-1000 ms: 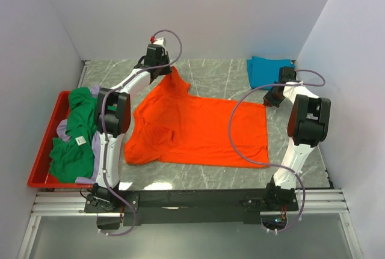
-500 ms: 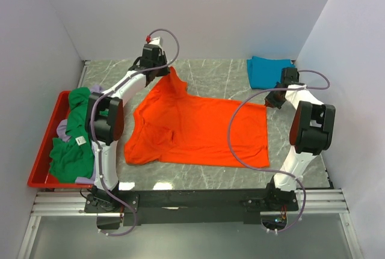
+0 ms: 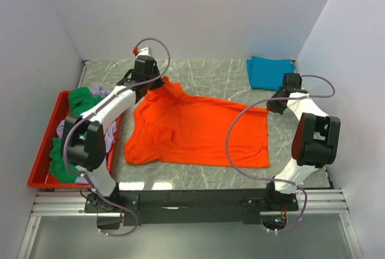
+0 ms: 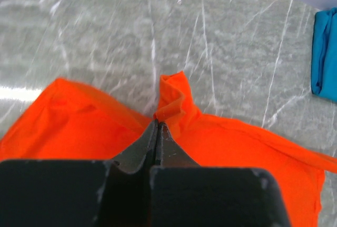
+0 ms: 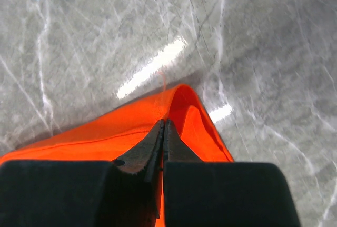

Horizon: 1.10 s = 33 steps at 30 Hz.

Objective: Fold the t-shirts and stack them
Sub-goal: Fold the tshirt

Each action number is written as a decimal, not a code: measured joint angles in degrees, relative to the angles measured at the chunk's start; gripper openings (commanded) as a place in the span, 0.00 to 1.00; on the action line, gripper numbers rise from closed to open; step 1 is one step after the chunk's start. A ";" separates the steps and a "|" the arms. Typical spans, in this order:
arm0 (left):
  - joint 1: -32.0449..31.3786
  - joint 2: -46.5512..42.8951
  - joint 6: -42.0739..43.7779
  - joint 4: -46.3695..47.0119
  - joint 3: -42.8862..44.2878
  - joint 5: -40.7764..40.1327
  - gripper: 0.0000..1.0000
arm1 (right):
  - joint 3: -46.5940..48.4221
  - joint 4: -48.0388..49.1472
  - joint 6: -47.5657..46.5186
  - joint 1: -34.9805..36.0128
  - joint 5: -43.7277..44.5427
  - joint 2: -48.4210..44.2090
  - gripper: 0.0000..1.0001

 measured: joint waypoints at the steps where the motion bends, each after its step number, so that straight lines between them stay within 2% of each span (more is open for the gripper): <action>1: -0.15 -1.38 -0.74 -0.63 -1.14 -0.61 0.00 | -0.70 0.07 0.11 0.02 0.13 -1.03 0.00; 15: -0.92 -19.43 -9.01 -11.04 -18.21 -3.58 0.00 | -11.93 1.11 1.40 0.02 0.63 -12.90 0.00; 33: -0.98 -34.56 -11.72 -16.00 -29.57 -3.74 0.00 | -20.55 1.84 1.40 0.00 2.01 -19.96 0.00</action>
